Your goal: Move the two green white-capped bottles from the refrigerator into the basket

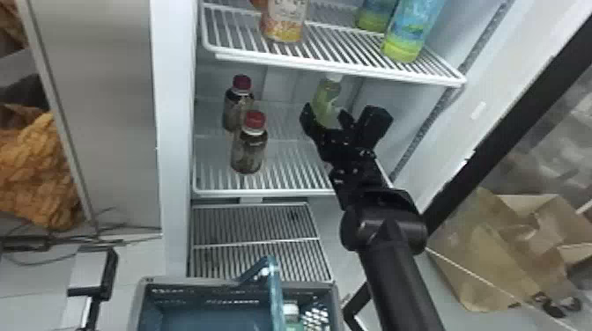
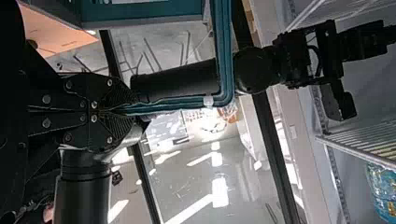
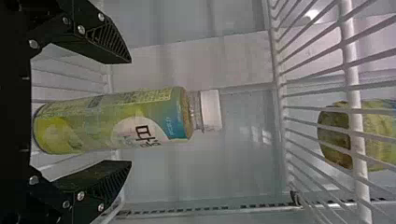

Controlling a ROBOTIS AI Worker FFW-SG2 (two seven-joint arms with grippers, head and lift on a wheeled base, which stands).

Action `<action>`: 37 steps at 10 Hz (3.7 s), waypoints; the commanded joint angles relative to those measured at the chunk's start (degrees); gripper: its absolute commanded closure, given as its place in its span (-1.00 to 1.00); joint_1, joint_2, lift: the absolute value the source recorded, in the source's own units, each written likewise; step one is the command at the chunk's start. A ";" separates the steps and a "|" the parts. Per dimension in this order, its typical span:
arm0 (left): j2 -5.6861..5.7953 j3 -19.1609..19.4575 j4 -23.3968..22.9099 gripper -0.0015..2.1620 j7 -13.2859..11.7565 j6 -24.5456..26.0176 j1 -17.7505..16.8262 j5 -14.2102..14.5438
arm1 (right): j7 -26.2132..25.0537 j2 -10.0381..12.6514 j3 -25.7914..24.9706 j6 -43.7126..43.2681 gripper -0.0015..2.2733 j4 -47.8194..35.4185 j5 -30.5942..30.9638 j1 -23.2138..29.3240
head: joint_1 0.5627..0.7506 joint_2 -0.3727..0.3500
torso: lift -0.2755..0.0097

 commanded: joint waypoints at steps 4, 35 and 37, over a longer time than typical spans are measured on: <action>-0.02 -0.18 0.36 0.05 0.00 -0.16 -0.46 0.12 | -1.49 -0.47 2.33 -0.13 -0.73 5.40 0.00 -5.38 | 0.41 -0.94 | -0.92; 0.24 -1.21 0.64 0.05 -0.09 -0.16 -0.60 0.57 | 2.03 -2.40 -4.64 23.35 -0.23 -32.99 -1.37 14.73 | 0.41 -0.94 | -0.92; 0.24 -1.10 0.64 0.05 -0.09 -0.16 -0.46 0.46 | 2.12 -2.67 -4.87 25.74 -0.23 -38.05 -1.83 17.82 | 0.41 -0.94 | -0.92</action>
